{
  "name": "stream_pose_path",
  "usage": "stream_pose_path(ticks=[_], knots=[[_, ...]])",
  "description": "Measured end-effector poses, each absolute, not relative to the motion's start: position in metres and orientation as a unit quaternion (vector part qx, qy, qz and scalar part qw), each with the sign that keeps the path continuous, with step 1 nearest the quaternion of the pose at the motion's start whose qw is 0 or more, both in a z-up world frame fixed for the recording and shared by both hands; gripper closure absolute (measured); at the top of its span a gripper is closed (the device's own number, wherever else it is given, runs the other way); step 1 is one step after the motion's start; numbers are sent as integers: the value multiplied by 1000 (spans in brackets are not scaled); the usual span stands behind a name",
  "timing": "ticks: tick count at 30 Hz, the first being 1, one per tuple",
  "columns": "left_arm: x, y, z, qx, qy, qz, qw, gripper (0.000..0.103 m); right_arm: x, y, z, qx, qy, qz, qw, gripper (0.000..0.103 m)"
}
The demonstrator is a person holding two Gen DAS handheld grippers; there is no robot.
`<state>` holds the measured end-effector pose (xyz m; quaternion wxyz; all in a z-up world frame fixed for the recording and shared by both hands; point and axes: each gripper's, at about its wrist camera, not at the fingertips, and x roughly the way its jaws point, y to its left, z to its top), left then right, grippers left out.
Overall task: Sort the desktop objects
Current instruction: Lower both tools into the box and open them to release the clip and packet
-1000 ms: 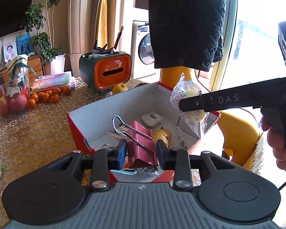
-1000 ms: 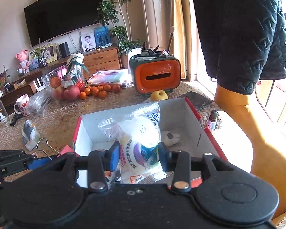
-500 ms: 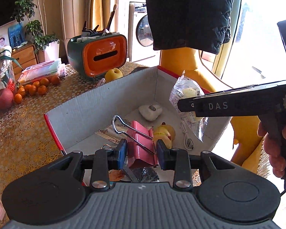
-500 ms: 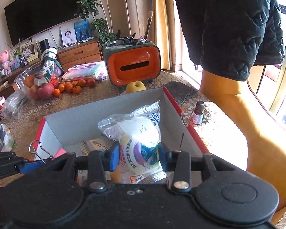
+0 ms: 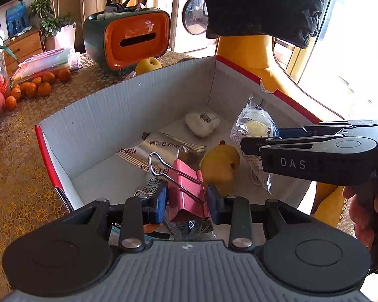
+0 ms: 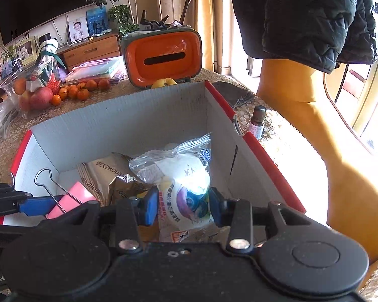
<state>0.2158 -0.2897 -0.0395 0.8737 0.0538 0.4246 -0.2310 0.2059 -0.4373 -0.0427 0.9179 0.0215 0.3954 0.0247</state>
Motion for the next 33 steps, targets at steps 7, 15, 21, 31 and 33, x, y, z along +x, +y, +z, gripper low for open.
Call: stream_pose_path(ticks=[7,15,21,31,33], knots=[[221,-296,-48,55,446,-234,862,71,210,-433,-47,8,400,29,916,61],[223,-295,-49,48,458,-234,856,71,212,-433,-48,8,406,31,913,59],[218,-289,-41,30,447,-238,862,52,207,-433,-41,19,399,32,916,43],[200,-279,-22,24,424,-248,871,41,192,-430,-16,18,381,46,923,40],[195,-275,-17,19,420,-249,872,41,188,-427,-12,16,380,49,924,39]])
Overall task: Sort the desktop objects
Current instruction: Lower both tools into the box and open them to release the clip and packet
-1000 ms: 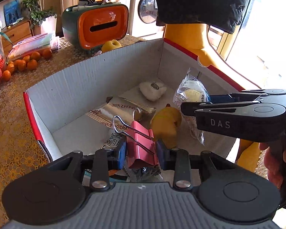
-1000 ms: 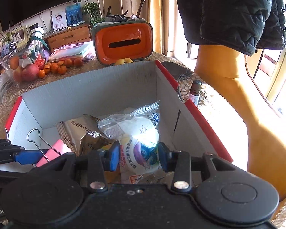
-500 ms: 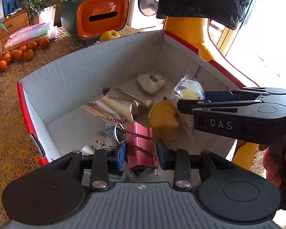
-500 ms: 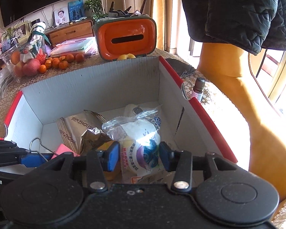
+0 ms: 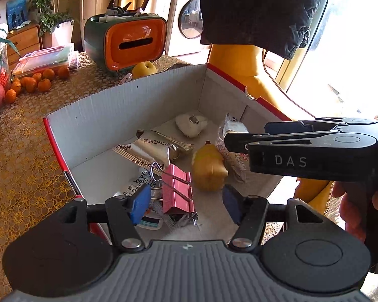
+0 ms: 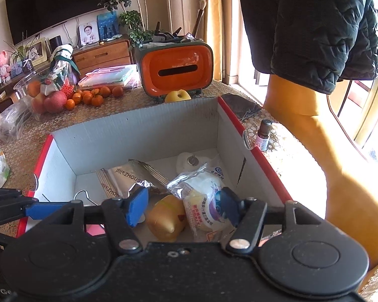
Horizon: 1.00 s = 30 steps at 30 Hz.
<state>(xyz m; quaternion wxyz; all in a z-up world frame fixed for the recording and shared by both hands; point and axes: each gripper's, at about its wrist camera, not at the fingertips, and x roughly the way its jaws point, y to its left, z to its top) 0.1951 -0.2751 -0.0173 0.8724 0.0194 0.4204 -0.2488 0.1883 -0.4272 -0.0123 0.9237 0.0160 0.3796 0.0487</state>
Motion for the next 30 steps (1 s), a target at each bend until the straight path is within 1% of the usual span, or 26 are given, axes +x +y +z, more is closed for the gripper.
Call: stream_pose_path(ticks=[17,19,21,28,30], knots=[[150,-241,23,9,376,-257,890,41,148,-397,26,-6,360,73,930,38],[145,-237,26,6,373,-256,892,41,144,-393,30,-8,357,76,931,37],[140,-232,28,3,371,-256,892,41,140,-390,33,-10,354,80,932,31],[122,-212,32,-8,364,-249,897,41,129,-383,34,-15,358,86,930,28],[117,-205,33,-12,362,-248,898,41,126,-382,34,-14,358,85,930,25]])
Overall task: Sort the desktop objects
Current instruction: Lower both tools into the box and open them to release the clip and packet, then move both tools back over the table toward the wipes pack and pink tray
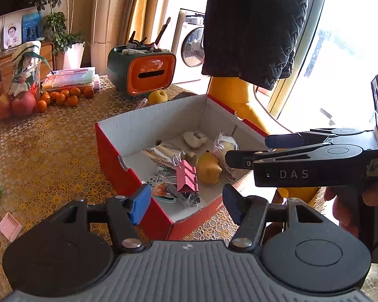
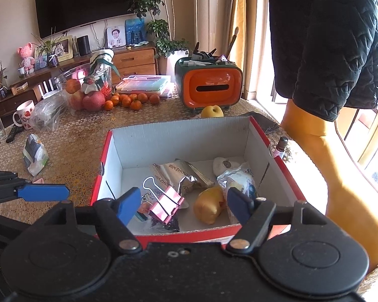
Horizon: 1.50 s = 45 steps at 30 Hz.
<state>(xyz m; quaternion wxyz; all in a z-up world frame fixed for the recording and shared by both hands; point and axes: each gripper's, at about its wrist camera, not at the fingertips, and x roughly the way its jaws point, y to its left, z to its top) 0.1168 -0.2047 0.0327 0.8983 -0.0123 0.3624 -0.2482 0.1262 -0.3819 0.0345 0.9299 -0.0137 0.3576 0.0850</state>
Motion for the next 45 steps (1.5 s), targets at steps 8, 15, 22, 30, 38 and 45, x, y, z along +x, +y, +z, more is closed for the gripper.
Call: stream_pose_path(ticks=[8,15,22,30,38,45], knots=[[101,-174,36,-29,350,-237,906,34,114,-370,35,-16,352,84,932,18],[91,-150,40,-33,339,-232,911,21,102,-351,38,-27,342,90,935,13],[88,-120,43,-49,328,-218,918,1,93,-333,41,-18,333,93,938,9],[80,-74,44,-69,313,-198,926,0,86,-306,44,10,321,102,942,1],[79,-29,42,-65,298,-160,939,0,83,-262,41,-8,313,121,942,1],[89,12,35,-79,298,-126,943,0,86,-230,30,-17,324,140,936,1]])
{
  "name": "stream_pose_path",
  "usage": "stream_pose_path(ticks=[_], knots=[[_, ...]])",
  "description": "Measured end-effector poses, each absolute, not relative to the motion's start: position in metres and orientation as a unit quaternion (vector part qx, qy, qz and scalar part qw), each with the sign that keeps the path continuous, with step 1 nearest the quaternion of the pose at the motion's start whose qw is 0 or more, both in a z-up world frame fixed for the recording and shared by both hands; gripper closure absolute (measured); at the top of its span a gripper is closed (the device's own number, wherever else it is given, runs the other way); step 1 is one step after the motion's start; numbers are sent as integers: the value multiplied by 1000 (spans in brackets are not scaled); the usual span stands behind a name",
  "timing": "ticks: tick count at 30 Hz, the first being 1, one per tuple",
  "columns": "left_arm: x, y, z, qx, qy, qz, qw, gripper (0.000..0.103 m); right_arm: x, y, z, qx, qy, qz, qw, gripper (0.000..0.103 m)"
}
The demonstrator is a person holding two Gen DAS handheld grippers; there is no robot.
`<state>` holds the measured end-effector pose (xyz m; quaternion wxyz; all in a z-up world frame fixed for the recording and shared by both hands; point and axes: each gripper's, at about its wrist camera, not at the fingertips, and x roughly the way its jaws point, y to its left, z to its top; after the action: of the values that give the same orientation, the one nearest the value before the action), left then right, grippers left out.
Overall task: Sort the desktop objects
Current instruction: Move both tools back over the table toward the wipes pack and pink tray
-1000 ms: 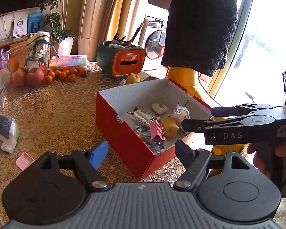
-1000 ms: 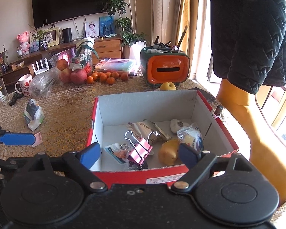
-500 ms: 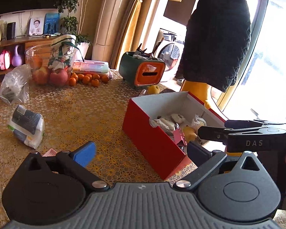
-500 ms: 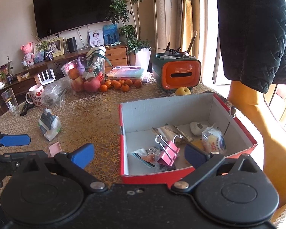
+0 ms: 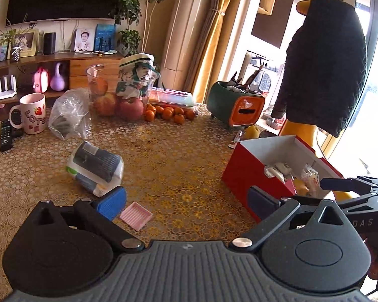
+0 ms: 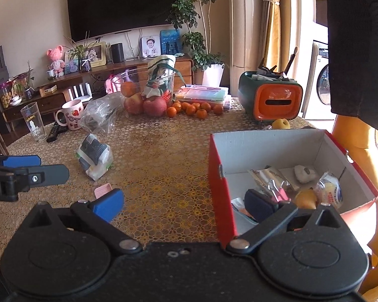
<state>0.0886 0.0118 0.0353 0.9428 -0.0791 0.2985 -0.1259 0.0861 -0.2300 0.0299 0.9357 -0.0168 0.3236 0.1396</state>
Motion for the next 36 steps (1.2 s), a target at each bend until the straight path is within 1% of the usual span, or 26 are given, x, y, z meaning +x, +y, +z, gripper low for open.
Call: stream_pose_path(ticks=[8,24,36], knots=[[100,42,25,-90,301,-104,944,0,93,-197,19,-40,331,161,929,1],[131,91,-14,-107,317,-55,941,0,101,-130,-13,-97,330,209,916,1],[173,102,-34,-113,330,-38,936,0,123,-98,-40,-105,343,231,904,1]])
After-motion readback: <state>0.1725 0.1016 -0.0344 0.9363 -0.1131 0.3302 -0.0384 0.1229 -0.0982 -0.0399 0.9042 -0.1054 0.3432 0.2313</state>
